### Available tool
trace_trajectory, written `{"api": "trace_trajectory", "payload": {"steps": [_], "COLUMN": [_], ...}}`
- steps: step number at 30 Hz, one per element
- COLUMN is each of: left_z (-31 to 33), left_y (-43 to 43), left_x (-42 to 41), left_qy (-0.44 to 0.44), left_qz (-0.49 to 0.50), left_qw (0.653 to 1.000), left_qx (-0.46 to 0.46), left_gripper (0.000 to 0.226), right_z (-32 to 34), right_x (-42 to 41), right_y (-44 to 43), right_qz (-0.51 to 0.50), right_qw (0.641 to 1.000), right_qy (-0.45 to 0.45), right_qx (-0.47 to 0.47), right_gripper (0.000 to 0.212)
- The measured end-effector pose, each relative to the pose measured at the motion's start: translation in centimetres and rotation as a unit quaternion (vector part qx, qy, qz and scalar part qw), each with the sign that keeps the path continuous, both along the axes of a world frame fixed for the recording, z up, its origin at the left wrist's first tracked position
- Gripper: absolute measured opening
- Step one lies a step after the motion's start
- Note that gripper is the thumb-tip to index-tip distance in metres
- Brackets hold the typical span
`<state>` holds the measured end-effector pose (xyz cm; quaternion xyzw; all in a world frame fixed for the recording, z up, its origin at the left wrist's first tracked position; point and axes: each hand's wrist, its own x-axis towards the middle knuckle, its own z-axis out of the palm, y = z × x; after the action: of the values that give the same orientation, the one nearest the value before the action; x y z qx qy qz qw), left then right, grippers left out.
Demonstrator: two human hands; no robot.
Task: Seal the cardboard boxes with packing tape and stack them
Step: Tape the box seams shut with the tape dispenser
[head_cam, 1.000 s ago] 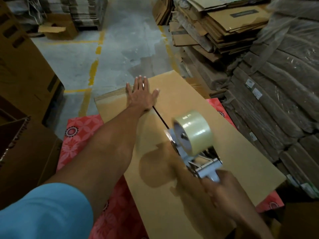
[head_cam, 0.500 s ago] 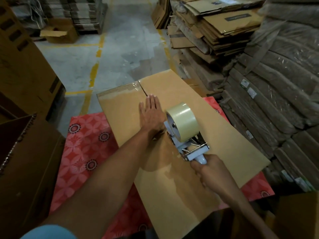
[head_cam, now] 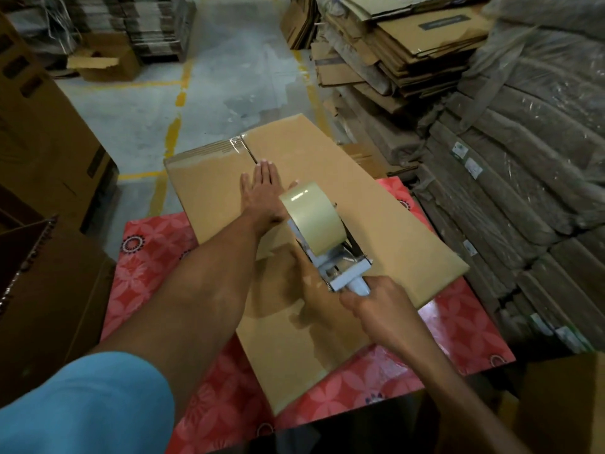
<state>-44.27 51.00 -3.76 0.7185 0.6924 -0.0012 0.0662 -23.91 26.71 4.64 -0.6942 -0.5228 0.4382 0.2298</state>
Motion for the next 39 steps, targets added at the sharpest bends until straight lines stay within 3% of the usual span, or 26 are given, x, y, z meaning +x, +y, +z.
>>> {"api": "trace_trajectory", "payload": {"steps": [11, 15, 17, 26, 32, 36, 39], "left_z": [2.3, 2.6, 2.1, 1.3, 0.2, 0.6, 1.2], "left_y": [-1.0, -6.8, -10.5, -10.3, -6.1, -6.9, -7.1], "left_x": [1.9, 5.5, 7.2, 6.1, 3.0, 3.1, 3.7], "left_qy": [-0.031, -0.08, -0.085, -0.034, 0.026, 0.019, -0.001], "left_qz": [0.062, 0.047, 0.008, -0.034, -0.046, -0.045, -0.026], "left_qw": [0.997, 0.996, 0.996, 0.999, 0.998, 0.998, 0.999], "left_qx": [-0.016, -0.016, -0.018, -0.015, -0.031, -0.025, -0.022], "left_gripper": [0.085, 0.078, 0.078, 0.089, 0.113, 0.108, 0.087], "right_z": [-1.5, -1.9, -2.0, -1.2, -0.3, -0.2, -0.4], "right_x": [4.7, 4.8, 4.7, 3.0, 0.9, 1.8, 3.6], "right_y": [-7.3, -7.4, -7.4, -5.4, -2.2, -3.6, -6.2], "right_qz": [-0.04, -0.047, -0.053, -0.035, -0.027, 0.025, 0.017], "right_qw": [0.996, 0.993, 0.991, 0.997, 0.998, 0.999, 0.999], "right_qy": [0.058, 0.098, 0.113, 0.074, 0.043, 0.036, 0.044], "right_qx": [-0.046, -0.054, -0.053, -0.011, 0.025, 0.029, 0.0], "right_gripper": [0.045, 0.045, 0.035, 0.03, 0.025, 0.032, 0.026]}}
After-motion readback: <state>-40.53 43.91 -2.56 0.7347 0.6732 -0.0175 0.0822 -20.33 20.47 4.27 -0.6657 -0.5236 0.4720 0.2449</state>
